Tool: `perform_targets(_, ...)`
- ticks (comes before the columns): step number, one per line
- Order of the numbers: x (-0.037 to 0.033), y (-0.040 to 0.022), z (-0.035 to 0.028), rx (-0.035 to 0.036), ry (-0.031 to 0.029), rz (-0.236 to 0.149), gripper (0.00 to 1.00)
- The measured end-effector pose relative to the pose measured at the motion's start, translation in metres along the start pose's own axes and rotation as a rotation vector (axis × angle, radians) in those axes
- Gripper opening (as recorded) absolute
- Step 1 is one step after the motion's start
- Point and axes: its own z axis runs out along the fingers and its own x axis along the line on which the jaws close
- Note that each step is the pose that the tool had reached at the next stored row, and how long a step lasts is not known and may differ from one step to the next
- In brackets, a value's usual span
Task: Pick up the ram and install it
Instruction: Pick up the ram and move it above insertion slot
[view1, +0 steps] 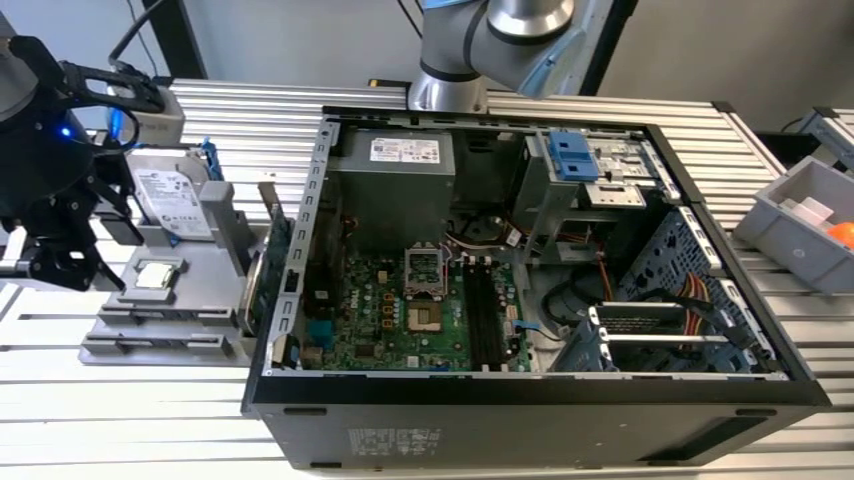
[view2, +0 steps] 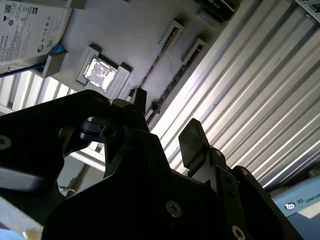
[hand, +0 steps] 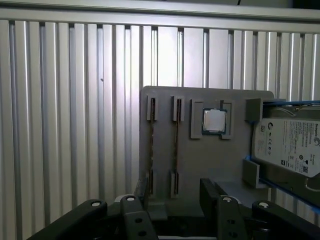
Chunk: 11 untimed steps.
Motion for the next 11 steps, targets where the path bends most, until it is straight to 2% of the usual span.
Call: perform_targets(11,0.0002,0.0,0.0018,0.0,0.0,0.0,1.0)
